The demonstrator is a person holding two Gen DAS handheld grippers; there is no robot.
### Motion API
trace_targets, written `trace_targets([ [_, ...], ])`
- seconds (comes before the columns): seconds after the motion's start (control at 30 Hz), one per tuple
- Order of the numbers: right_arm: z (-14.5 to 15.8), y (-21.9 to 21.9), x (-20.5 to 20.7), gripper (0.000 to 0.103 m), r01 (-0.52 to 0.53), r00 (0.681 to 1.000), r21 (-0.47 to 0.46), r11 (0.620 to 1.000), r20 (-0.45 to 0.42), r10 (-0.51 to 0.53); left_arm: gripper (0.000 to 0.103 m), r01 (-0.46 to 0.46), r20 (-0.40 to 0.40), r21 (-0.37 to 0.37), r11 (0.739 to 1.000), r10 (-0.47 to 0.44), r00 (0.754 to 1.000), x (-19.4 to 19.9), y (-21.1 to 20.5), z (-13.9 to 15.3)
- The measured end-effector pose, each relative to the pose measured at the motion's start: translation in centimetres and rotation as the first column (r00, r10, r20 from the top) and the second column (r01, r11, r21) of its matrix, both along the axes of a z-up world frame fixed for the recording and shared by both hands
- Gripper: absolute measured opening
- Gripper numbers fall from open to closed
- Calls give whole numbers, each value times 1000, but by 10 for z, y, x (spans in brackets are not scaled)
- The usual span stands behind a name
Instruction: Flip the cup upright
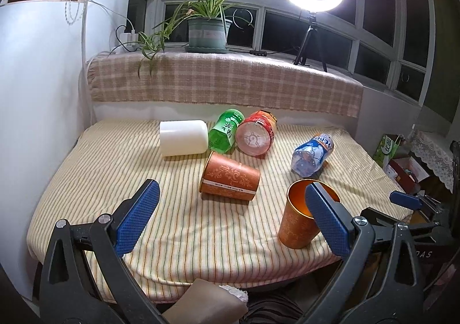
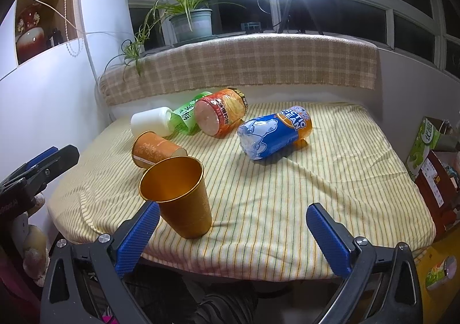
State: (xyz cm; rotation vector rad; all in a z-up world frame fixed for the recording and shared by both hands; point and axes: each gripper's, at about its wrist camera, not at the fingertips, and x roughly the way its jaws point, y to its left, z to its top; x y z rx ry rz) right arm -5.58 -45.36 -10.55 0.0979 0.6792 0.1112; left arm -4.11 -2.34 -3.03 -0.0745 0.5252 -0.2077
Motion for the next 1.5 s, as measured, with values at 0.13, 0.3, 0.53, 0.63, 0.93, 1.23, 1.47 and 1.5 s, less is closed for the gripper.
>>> trace_targets([
  [0.13,-1,0,1,103,-4,1000,3,1000,-5,4,103,2,1,2,1000,-2,1000,1,0,0],
  [0.3,-3,0,2,103,-4,1000,9,1000,-11,4,103,1,0,2,1000,-1,1000,1,-1,0],
  [0.53,-4,1,3,103,-10,1000,10,1000,-15,10,103,1,0,1,1000,-1,1000,1,-1,0],
  [0.63,-4,1,3,103,-12,1000,12,1000,-18,12,103,0,1,3,1000,0,1000,2,-1,1],
  [0.93,-5,1,3,103,-14,1000,14,1000,-18,14,103,0,0,2,1000,0,1000,2,-1,1],
  [1.23,-5,4,4,103,-24,999,16,1000,-27,25,103,-2,-3,0,1000,2,1000,5,1,1],
  [1.47,-7,5,7,103,-30,999,16,999,-33,30,103,-8,-5,-1,1000,8,1000,8,5,0],
  [1.5,-7,4,7,103,-30,999,15,999,-33,30,103,-8,-5,-1,1000,8,1000,8,5,0],
])
